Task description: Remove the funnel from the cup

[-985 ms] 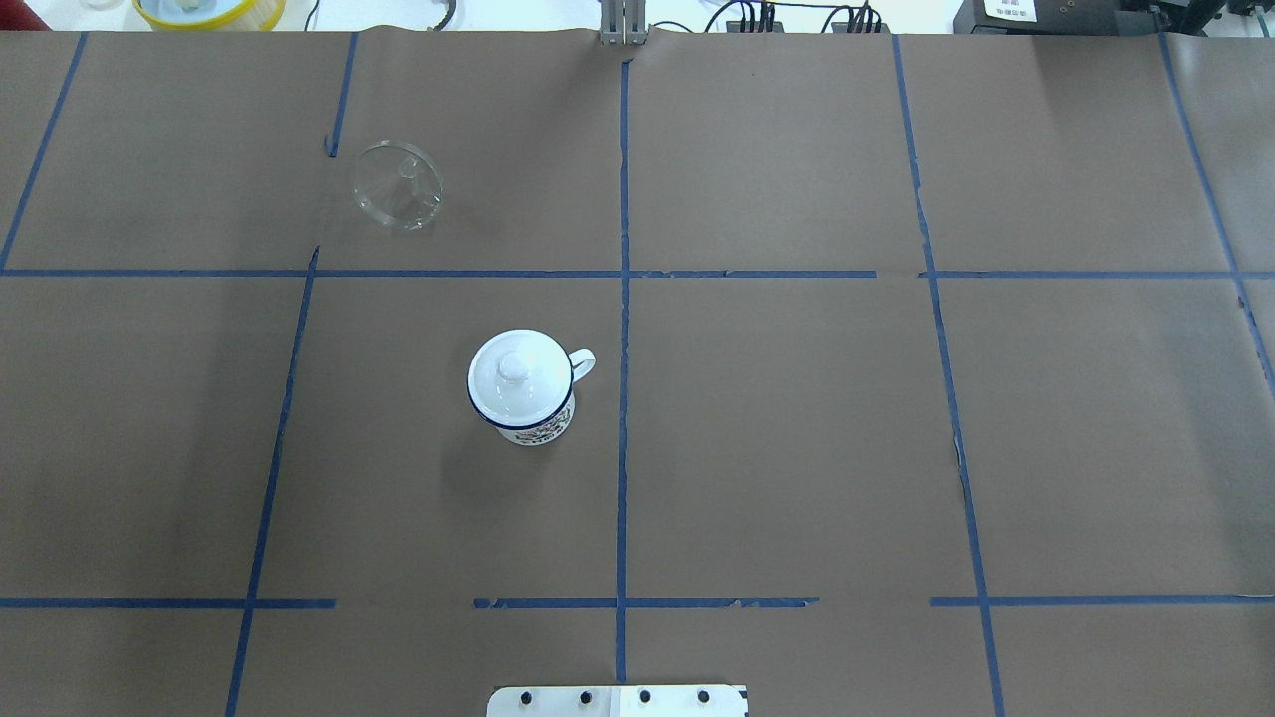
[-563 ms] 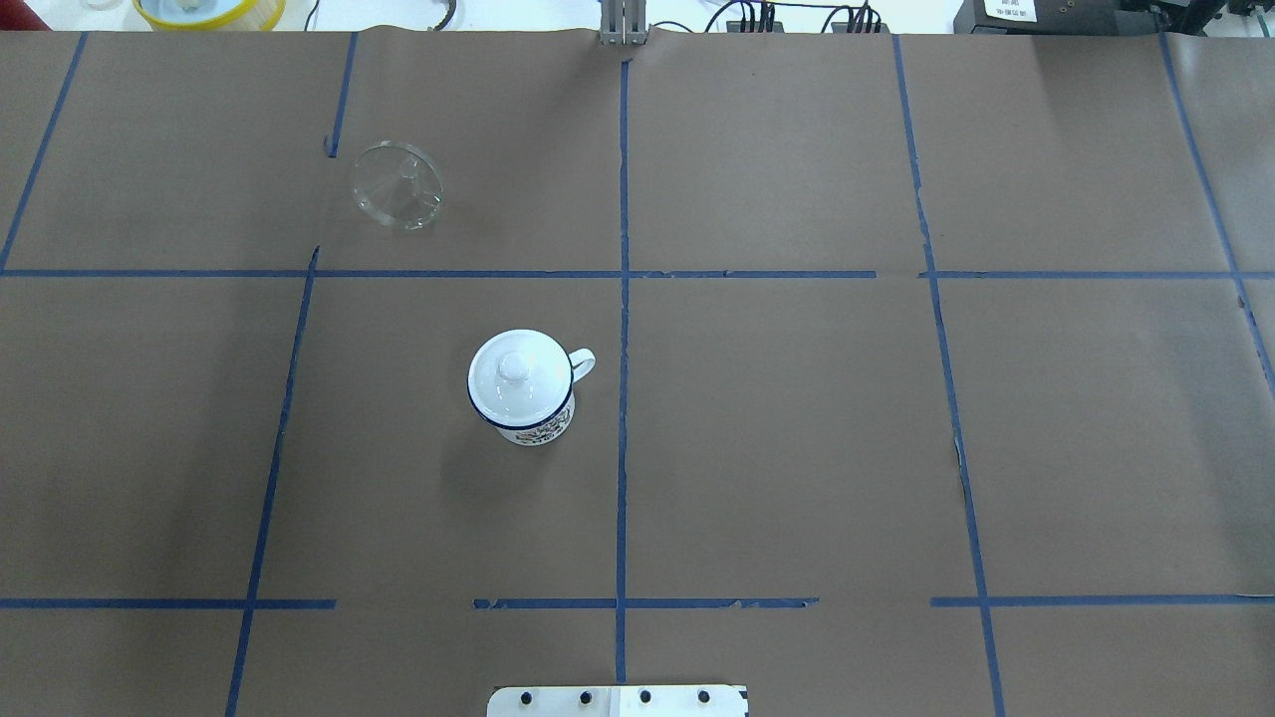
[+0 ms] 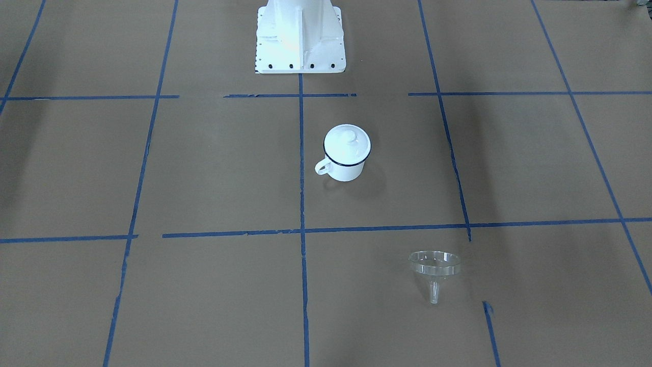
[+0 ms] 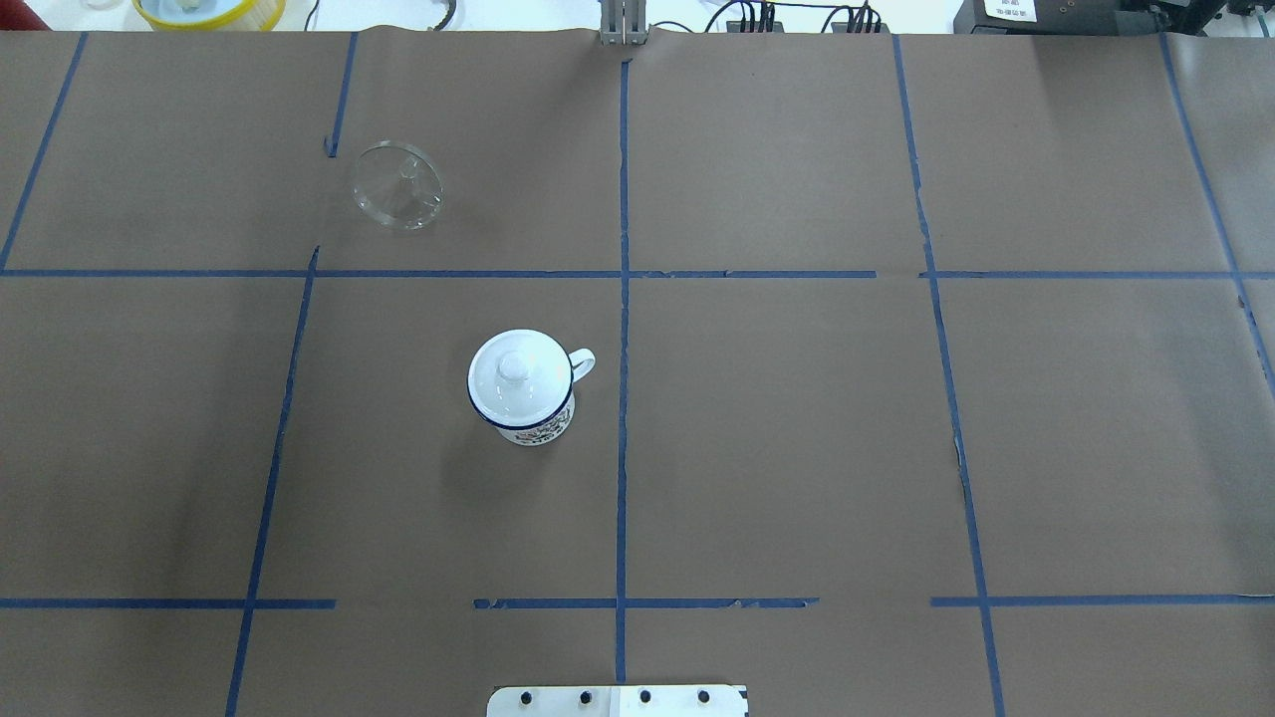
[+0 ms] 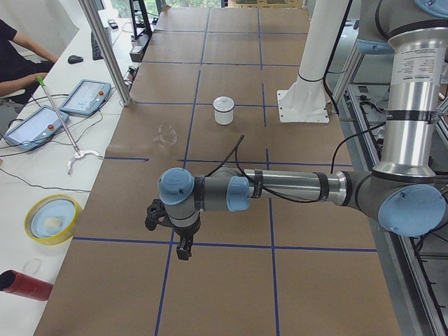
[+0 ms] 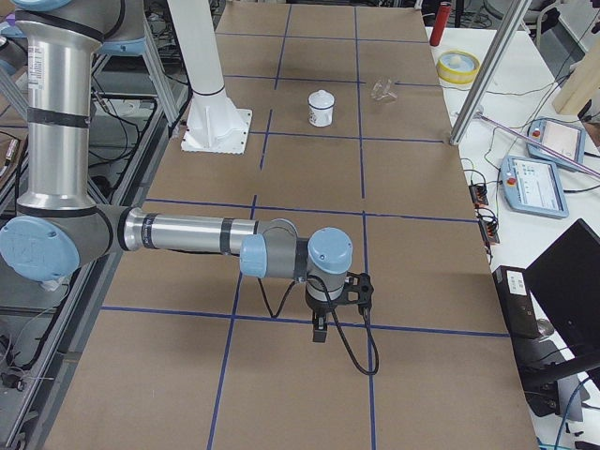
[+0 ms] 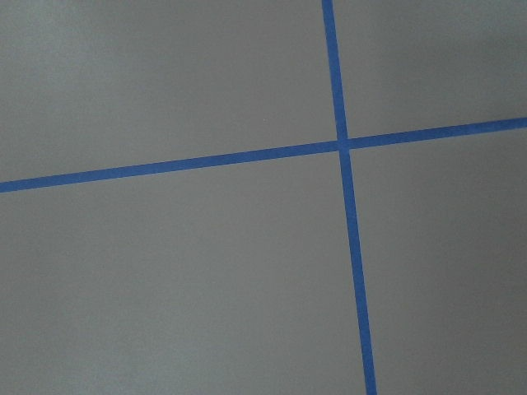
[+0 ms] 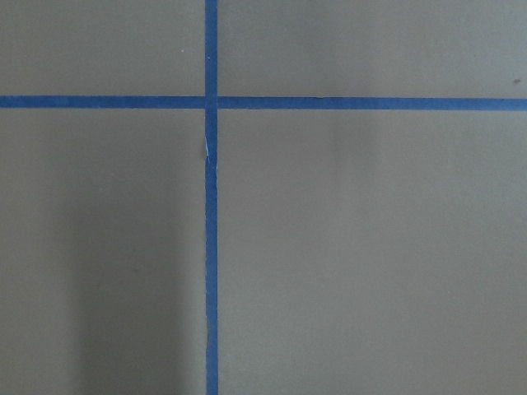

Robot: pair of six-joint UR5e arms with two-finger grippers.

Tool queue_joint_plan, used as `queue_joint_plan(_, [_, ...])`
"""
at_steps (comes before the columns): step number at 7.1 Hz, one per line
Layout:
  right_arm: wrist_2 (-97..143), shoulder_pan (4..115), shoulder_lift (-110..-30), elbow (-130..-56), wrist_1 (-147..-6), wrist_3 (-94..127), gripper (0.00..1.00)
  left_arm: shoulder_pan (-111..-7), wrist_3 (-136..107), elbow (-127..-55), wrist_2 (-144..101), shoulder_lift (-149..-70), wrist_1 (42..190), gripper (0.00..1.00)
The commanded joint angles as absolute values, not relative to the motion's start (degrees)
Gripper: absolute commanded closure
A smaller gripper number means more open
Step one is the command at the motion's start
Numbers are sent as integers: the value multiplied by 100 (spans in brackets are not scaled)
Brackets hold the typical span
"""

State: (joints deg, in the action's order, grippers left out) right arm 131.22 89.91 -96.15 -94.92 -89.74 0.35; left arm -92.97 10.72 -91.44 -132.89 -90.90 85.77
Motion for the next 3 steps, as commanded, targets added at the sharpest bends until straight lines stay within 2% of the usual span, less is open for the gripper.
queue_joint_plan(1, [13122, 8991, -9607, -9492, -8974, 35, 0, -9299, 1072, -9149, -13289, -9097, 8561, 0])
queue_joint_plan(3, [13122, 8991, -9606, -9492, -8974, 35, 0, -9316, 1064, -9315, -13272, -9140, 8561, 0])
